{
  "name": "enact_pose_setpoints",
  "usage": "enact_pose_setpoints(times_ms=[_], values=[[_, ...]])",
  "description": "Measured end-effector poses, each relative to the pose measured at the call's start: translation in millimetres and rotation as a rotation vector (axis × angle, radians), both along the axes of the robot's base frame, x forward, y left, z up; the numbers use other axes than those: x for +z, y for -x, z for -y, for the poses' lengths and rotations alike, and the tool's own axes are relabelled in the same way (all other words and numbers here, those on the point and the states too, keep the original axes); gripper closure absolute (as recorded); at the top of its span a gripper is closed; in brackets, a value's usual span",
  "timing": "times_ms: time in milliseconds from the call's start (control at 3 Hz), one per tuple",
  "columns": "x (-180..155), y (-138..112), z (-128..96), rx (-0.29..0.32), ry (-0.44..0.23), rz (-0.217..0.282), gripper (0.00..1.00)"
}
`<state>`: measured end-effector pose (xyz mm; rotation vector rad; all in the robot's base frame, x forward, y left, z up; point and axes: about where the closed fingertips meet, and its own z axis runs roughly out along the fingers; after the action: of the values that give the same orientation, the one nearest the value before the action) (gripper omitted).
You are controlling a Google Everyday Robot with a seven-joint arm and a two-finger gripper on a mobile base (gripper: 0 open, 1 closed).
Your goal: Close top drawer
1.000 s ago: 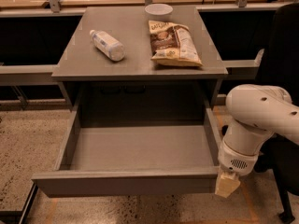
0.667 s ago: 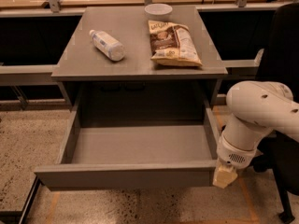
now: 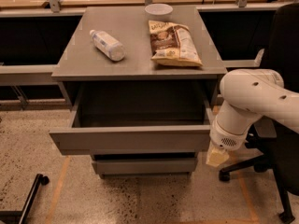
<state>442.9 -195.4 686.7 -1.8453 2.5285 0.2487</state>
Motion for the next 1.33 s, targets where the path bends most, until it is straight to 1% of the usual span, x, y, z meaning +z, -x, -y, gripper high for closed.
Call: enact_pose_setpoints(times_ms=[333,667,1000,1333], values=[[-4,-8,2,-0.004,-0.026,0.021,1.0],[-18,-64,-5,0.057,-0.033,0.071,1.0],[-27,-98,-6,0.089,-0.038,0.091,1.0],[-26,-98,-6,0.089,-0.037,0.091,0.83]])
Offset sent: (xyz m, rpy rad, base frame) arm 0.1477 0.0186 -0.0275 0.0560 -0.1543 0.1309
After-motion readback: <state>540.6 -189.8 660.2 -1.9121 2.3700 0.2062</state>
